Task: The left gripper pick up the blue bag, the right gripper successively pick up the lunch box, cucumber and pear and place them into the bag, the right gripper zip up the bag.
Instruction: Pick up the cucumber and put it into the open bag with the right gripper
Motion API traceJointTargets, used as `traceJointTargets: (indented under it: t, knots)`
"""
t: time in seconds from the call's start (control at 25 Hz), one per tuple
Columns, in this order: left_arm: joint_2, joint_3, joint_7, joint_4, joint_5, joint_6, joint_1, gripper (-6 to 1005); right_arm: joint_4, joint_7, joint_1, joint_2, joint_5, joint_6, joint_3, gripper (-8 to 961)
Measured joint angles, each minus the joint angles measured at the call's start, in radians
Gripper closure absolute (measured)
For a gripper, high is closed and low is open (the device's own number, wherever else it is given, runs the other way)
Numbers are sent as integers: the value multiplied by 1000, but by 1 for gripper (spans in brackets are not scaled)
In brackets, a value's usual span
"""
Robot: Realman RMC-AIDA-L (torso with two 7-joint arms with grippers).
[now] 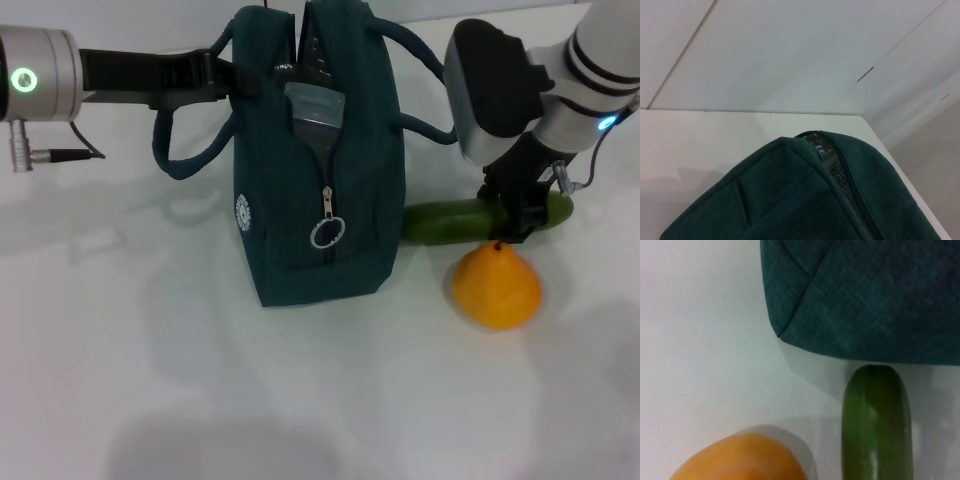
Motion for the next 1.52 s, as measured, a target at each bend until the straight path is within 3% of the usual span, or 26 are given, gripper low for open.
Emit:
traceJointTargets:
  t: [0.2, 0.56, 0.68, 0.8, 0.96, 1.12, 1.24, 1.52]
  knots:
    - [6, 0, 0, 1, 0, 0, 1, 955, -2, 0, -11, -11, 0, -26, 92, 400]
    - [10, 0, 4, 1, -1, 0, 1, 954, -16, -1, -83, -65, 4, -36, 331, 400]
    - [11, 0, 10, 1, -1, 0, 1, 954, -58, -3, -121, -72, 17, -36, 423, 400]
    - [11, 2, 10, 3, -2, 6, 1, 954, -164, -20, -187, -66, 105, -34, 501, 400]
    - [12, 2, 8, 4, -2, 22, -6, 954, -278, -51, -274, -59, 329, 26, 519, 400]
    - [12, 0, -5, 5, -2, 35, -11, 954, -344, -153, -339, -13, 545, 120, 520, 400]
    - [10, -1, -8, 5, -2, 37, -17, 955, -342, -255, -362, 5, 728, 164, 508, 400]
    - [5, -1, -10, 5, -3, 38, -23, 955, -188, -510, -347, 5, 1165, 184, 411, 400]
